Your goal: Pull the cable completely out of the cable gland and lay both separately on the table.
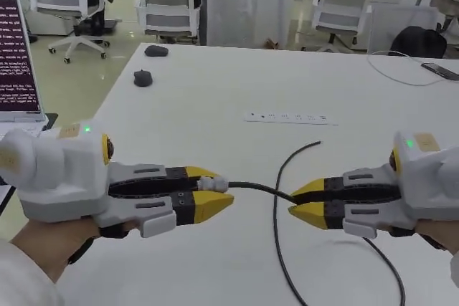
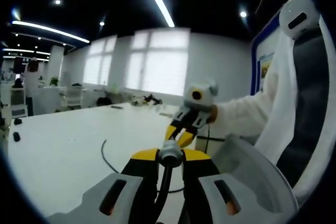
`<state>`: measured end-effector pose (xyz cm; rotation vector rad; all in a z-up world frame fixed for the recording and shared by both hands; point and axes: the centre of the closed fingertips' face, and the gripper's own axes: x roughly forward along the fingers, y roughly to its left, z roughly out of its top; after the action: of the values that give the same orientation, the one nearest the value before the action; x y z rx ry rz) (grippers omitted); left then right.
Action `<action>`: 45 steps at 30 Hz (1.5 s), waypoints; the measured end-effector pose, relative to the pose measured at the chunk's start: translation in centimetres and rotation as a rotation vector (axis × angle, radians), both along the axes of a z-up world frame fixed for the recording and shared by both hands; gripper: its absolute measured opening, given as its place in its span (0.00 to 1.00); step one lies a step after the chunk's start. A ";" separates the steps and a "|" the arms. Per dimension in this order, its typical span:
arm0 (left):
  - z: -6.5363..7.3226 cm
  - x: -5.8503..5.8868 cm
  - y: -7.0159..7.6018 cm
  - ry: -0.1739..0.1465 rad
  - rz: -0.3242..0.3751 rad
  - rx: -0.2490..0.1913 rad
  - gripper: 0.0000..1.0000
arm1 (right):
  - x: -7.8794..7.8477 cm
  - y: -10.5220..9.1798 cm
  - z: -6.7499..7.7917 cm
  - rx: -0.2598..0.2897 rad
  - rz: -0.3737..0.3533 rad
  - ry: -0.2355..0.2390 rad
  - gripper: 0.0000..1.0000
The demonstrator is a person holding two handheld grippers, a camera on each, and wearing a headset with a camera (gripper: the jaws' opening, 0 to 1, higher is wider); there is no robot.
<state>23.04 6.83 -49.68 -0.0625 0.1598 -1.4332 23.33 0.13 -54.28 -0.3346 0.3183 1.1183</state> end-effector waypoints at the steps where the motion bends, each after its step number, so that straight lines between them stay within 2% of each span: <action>1: 0.0 -0.2 -0.2 -0.005 -0.006 0.004 0.17 | -0.1 0.2 0.4 0.005 0.003 -0.004 0.18; 4: -0.4 -0.9 -0.8 -0.012 -0.025 0.024 0.17 | -0.5 1.2 1.8 0.023 0.049 -0.033 0.20; 9: -0.3 -1.8 -1.7 -0.026 -0.052 0.029 0.17 | -0.9 3.3 2.9 0.026 0.116 -0.075 0.28; 14: -0.2 -2.0 -2.0 -0.032 -0.066 0.027 0.17 | -1.1 4.3 3.5 0.038 0.151 -0.088 0.23; 18: 0.0 -2.0 -2.3 -0.035 -0.068 0.022 0.17 | -1.6 4.6 3.8 0.055 0.179 -0.082 0.11; 20: 0.2 -2.0 -2.3 -0.030 -0.063 0.014 0.17 | -1.6 4.6 3.7 0.057 0.180 -0.080 0.09; 23: 0.1 -1.9 -2.4 -0.024 -0.054 0.012 0.17 | -1.7 4.5 3.6 0.077 0.175 -0.051 0.08; 31: 0.2 -1.6 -2.4 -0.018 -0.039 0.014 0.17 | -2.0 4.5 3.5 0.100 0.172 -0.046 0.05; 38: 0.7 -0.5 -1.8 -0.002 -0.025 -0.007 0.17 | -1.2 3.1 3.4 0.113 0.130 -0.041 0.04; 45: 0.8 0.4 -0.9 -0.005 -0.009 0.000 0.17 | -0.9 1.6 2.5 0.109 0.094 -0.021 0.03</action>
<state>23.40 5.89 -48.85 -0.0586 0.1564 -1.4427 22.46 1.72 -51.81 -0.2664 0.2242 1.2187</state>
